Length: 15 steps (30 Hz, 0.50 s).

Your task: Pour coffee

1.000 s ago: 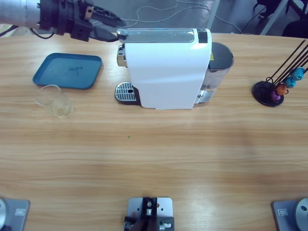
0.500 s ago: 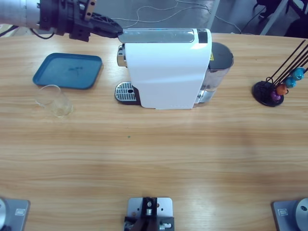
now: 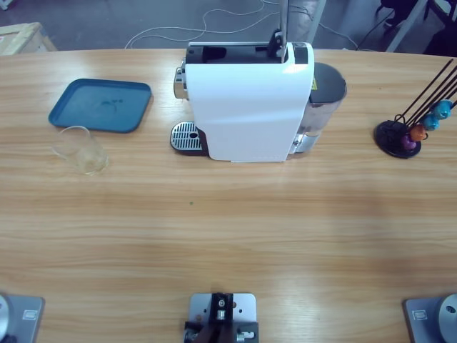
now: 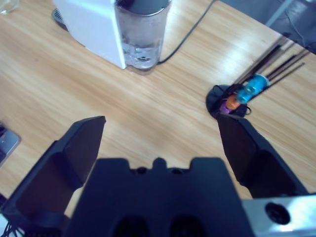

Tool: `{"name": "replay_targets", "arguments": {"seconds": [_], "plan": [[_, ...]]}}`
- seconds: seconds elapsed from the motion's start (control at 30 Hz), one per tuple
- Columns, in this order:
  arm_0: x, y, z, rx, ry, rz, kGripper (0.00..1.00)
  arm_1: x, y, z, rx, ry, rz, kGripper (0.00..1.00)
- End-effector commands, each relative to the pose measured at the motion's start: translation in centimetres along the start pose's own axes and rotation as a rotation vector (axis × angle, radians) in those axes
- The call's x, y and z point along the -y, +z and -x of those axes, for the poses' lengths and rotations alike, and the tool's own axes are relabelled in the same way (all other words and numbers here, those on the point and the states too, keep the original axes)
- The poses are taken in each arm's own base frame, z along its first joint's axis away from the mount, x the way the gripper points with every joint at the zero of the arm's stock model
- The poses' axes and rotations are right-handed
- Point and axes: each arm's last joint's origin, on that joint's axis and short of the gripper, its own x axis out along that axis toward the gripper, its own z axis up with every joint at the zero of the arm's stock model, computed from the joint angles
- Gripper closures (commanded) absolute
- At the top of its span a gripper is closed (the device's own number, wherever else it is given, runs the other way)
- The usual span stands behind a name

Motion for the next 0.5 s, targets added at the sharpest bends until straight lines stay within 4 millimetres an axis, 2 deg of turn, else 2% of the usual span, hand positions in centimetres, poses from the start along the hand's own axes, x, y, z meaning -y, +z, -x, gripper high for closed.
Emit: {"name": "replay_targets", "arguments": {"seconds": [0.03,0.07,0.13,0.2,0.27,0.33,0.5], "plan": [[1.3,-8.7,1.7,-0.181,0.172,-0.733,0.119,0.2,0.9,-3.0,-0.135,-0.136,-0.045,0.120],[0.7,-10.2,2.9,-0.224,0.217,-0.822,0.117,0.4,1.3,-3.9,-0.156,-0.176,-0.083,0.181],[-1.2,-12.6,6.3,-0.289,0.310,-0.924,0.078,1.4,2.0,-5.6,-0.163,-0.269,-0.237,0.207],[-2.5,-14.0,9.4,-0.289,0.379,-0.972,0.076,2.7,2.2,-7.4,-0.195,-0.346,-0.343,0.203],[-3.0,-14.7,11.7,-0.270,0.386,-1.005,0.073,4.2,2.0,-9.0,-0.216,-0.432,-0.400,0.186],[-2.9,-14.9,12.2,-0.255,0.380,-1.003,0.036,5.2,2.0,-9.5,-0.171,-0.476,-0.445,0.194],[-2.7,-15.6,10.4,-0.302,0.340,-1.002,0.009,5.7,1.5,-11.5,-0.159,-0.480,-0.473,0.202]]}}
